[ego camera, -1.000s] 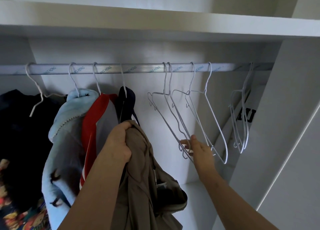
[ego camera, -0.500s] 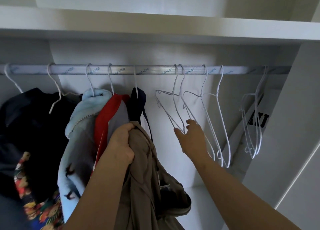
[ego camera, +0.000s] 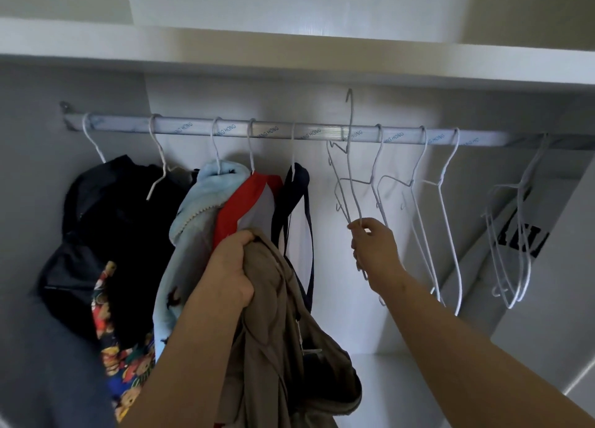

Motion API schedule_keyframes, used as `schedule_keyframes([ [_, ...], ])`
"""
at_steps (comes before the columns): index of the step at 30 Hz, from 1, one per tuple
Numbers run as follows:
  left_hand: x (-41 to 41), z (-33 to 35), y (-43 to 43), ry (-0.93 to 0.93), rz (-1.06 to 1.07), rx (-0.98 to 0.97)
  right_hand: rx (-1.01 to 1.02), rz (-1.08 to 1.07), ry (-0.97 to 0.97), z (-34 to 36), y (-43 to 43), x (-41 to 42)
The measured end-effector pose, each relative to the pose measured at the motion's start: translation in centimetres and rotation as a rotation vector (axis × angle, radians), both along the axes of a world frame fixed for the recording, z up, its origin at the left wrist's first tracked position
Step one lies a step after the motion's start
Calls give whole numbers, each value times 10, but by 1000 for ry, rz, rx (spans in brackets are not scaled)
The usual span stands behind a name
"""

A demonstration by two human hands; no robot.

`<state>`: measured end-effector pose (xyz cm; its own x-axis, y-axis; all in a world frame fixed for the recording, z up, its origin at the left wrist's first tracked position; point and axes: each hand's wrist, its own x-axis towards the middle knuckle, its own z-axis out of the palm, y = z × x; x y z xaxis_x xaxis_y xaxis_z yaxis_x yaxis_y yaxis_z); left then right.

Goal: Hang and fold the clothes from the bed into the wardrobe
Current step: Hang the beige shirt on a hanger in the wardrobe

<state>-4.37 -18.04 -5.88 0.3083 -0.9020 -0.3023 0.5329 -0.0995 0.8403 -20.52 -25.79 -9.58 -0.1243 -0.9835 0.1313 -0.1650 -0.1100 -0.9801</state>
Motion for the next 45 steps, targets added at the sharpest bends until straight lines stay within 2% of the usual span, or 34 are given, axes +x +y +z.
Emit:
schedule_keyframes([
  [3,9,1,5,38,-7,24,-10,31,8,-3,18,3],
  [7,13,0,18,-13,-29,39,32,52,38,-16,45,7],
  [11,16,-9,31,-83,-63,85,45,81,150,-29,83,4],
  [15,16,-27,46,-136,-145,137,75,31,99,-66,119,0],
  [18,8,-42,59,-74,-175,162,109,55,-7,-86,138,0],
  [20,3,-47,68,-72,-185,175,148,66,-49,-87,148,1],
  [25,-8,-50,92,-129,-160,194,124,-94,-60,-95,181,-12],
  [28,-21,-50,111,-152,-150,211,106,-32,-76,-89,206,-32],
  [30,-34,-51,127,-215,-167,205,87,-38,-73,-83,224,-48],
  [32,-42,-50,142,-299,-205,200,43,-158,-60,-83,241,-62],
  [35,-45,-48,158,-408,-231,193,40,-267,-151,-83,266,-84],
  [40,-39,-46,175,-592,-151,227,54,-160,-158,-75,294,-100],
  [43,-33,-38,182,-623,-63,239,83,-134,-187,-73,308,-107],
  [45,-30,-30,189,-663,-29,201,84,-97,-121,-73,317,-112],
])
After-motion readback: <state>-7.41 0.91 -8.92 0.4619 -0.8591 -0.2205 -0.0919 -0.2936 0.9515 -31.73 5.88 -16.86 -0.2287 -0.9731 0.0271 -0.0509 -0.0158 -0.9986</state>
